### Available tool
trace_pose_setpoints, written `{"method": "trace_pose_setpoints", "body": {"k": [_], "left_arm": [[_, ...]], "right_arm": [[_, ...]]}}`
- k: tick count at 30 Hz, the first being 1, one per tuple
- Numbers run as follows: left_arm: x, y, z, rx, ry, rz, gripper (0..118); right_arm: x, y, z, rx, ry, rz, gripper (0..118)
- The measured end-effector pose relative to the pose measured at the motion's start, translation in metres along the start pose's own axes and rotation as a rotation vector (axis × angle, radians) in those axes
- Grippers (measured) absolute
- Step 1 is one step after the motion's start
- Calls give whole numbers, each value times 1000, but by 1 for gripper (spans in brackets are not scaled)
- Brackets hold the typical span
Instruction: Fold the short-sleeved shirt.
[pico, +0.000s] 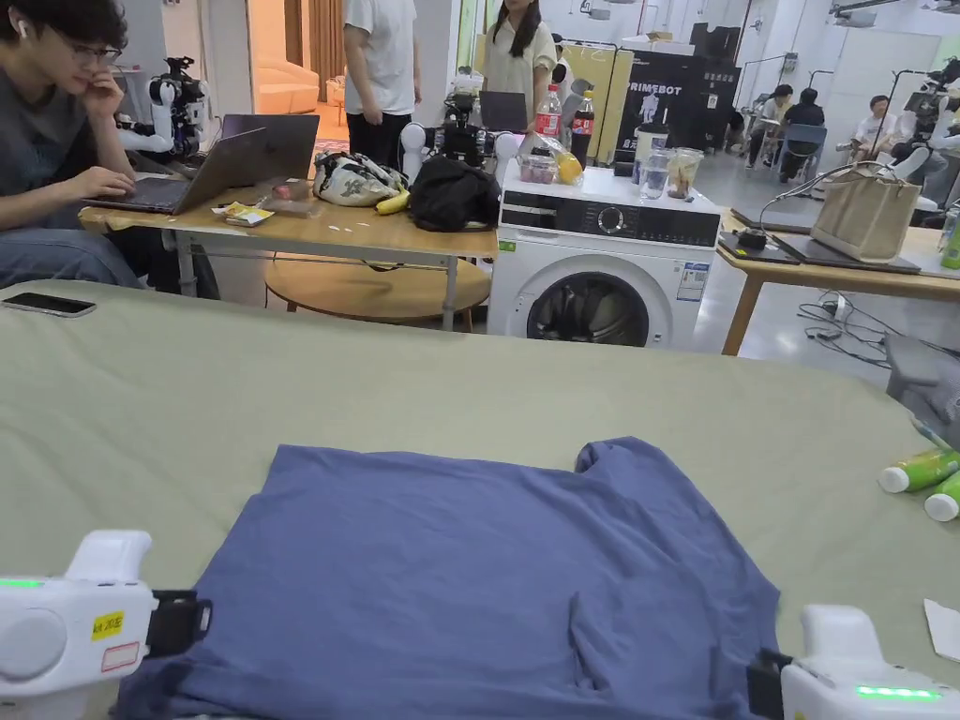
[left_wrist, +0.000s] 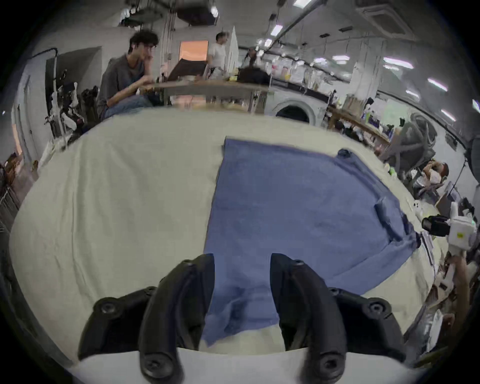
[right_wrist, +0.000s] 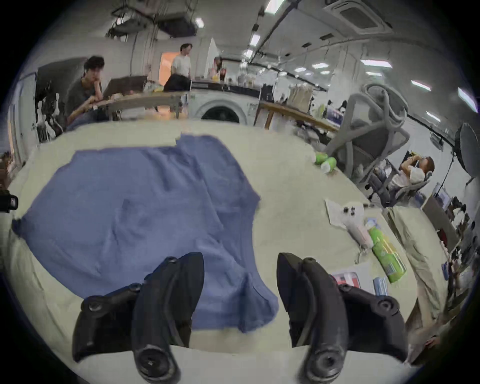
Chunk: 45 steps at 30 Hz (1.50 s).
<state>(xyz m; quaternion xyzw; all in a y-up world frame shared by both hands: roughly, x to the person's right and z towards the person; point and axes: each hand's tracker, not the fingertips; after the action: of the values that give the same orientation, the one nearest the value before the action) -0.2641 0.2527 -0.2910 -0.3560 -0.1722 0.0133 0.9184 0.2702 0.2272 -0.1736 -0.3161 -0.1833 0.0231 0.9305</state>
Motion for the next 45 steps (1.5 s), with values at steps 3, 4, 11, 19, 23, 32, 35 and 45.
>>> {"method": "trace_pose_setpoints", "body": {"k": [3, 4, 11, 19, 23, 32, 35, 45], "left_arm": [[24, 1, 12, 104, 4, -19, 41], [31, -1, 17, 149, 9, -28, 41], [62, -10, 19, 314, 79, -99, 0], [49, -9, 24, 158, 62, -43, 0], [17, -2, 19, -26, 27, 16, 0], [-31, 0, -28, -237, 92, 143, 59], [-33, -9, -57, -390, 167, 126, 59], [-2, -21, -32, -311, 137, 46, 1]], "right_arm": [[-16, 7, 10, 106, 30, -47, 59], [-22, 8, 14, 141, 38, -70, 57], [-61, 10, 38, 328, 62, -86, 0], [-75, 10, 44, 322, 97, -109, 0], [-77, 7, 39, 285, 108, -76, 0], [-77, -2, 27, 215, 108, -63, 0], [-75, -5, 24, 189, 101, -56, 0], [-43, -5, 14, 67, 65, -66, 11]]}}
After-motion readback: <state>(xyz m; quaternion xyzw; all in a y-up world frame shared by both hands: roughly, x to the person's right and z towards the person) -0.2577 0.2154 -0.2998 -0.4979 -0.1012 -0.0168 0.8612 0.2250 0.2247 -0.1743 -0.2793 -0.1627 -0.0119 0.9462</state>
